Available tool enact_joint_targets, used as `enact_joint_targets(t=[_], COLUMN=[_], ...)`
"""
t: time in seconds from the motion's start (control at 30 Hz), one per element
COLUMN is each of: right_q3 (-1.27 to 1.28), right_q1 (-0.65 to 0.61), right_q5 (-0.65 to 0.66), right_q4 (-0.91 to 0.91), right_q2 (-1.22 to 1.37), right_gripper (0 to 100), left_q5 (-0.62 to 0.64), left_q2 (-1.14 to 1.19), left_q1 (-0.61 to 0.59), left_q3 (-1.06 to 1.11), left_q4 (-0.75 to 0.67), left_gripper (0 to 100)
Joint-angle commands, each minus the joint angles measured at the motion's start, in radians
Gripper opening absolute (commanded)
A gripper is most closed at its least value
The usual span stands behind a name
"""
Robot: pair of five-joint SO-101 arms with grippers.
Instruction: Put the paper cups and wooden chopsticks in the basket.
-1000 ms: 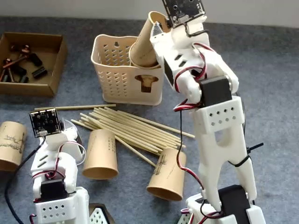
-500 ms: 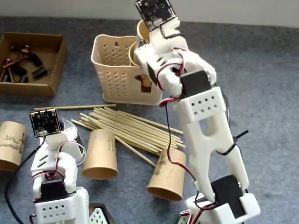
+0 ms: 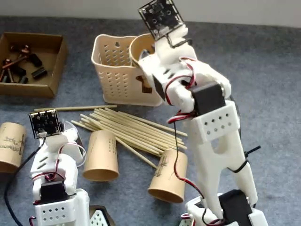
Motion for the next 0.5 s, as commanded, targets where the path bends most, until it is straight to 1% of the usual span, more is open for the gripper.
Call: enact_joint_targets(t=[0.0, 0.07, 0.13, 0.37, 0.47], right_q3=[-0.025, -0.025, -0.025, -0.022, -0.022], right_q1=[-0.007, -0.007, -0.007, -0.007, -0.005], right_q5=[-0.008, -0.008, -0.009, -0.009, -0.009], right_q4=[0.119, 0.171, 0.183, 0.018, 0.002], right_q2=[-0.054, -0.064, -0.062, 0.047, 0.133], right_gripper=[7.4, 7.4, 7.4, 7.4, 7.4], left_q5=[0.0, 0.0, 0.0, 0.0, 0.0], left_q2=[-0.007, -0.007, -0.007, -0.007, -0.007], left_q1=[-0.01, -0.01, -0.01, -0.012, -0.012], left_q3=[-0.004, -0.004, -0.004, -0.004, -0.004], left_q4=[-0.017, -0.017, -0.018, -0.017, -0.015], left_gripper=[1, 1, 1, 1, 1])
